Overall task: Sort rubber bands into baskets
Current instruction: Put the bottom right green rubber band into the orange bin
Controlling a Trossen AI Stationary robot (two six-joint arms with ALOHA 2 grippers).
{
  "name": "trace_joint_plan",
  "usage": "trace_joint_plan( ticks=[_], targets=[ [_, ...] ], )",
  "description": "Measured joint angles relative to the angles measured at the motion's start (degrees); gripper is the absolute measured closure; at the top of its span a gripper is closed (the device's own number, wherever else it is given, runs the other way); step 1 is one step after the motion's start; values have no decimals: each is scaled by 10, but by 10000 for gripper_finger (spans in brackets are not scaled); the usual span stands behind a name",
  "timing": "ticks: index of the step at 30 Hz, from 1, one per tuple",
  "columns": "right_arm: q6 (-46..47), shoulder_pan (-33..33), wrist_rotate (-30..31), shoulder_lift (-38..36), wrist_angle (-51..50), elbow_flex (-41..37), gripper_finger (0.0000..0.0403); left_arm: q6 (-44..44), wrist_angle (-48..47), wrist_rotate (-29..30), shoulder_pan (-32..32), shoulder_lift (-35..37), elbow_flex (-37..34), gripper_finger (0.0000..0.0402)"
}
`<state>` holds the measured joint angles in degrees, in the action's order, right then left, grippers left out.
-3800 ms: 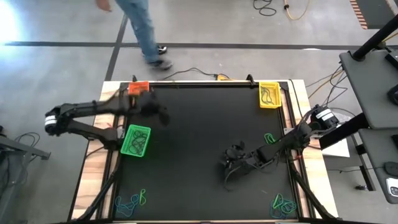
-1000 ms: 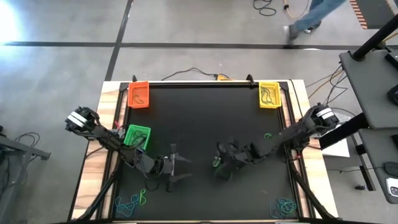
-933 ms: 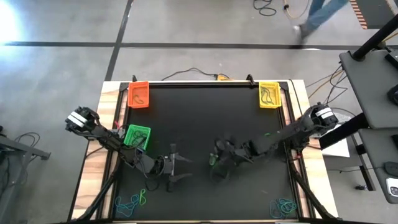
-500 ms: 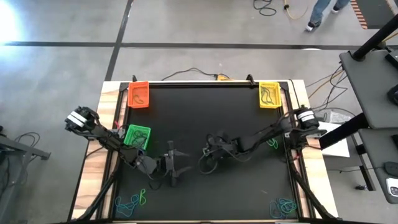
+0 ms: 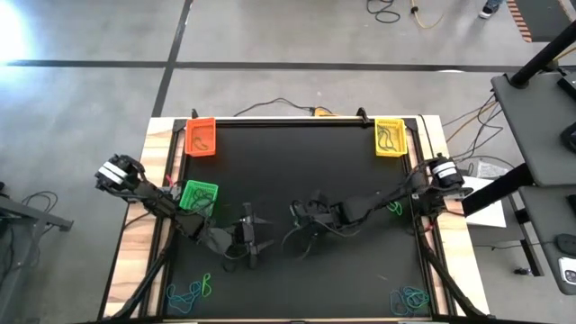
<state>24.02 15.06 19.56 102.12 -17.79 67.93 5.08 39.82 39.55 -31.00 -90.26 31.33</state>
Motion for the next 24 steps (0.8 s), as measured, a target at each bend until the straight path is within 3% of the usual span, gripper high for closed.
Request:
trace_joint_plan(
  ticks=[5, 10, 20, 24],
  targets=[
    [-7, 37, 0, -23, -48, 7, 161, 59, 14, -1, 21, -32, 7, 173],
    [-26, 61, 20, -31, -47, -6, 147, 112, 22, -71, 70, -103, 44, 173],
    [-58, 96, 46, -43, -41, -8, 155, 104, 16, -72, 105, -218, 143, 173],
    [-82, 113, 46, -46, -42, -9, 161, 138, -30, -35, 115, -248, 162, 174]
  ],
)
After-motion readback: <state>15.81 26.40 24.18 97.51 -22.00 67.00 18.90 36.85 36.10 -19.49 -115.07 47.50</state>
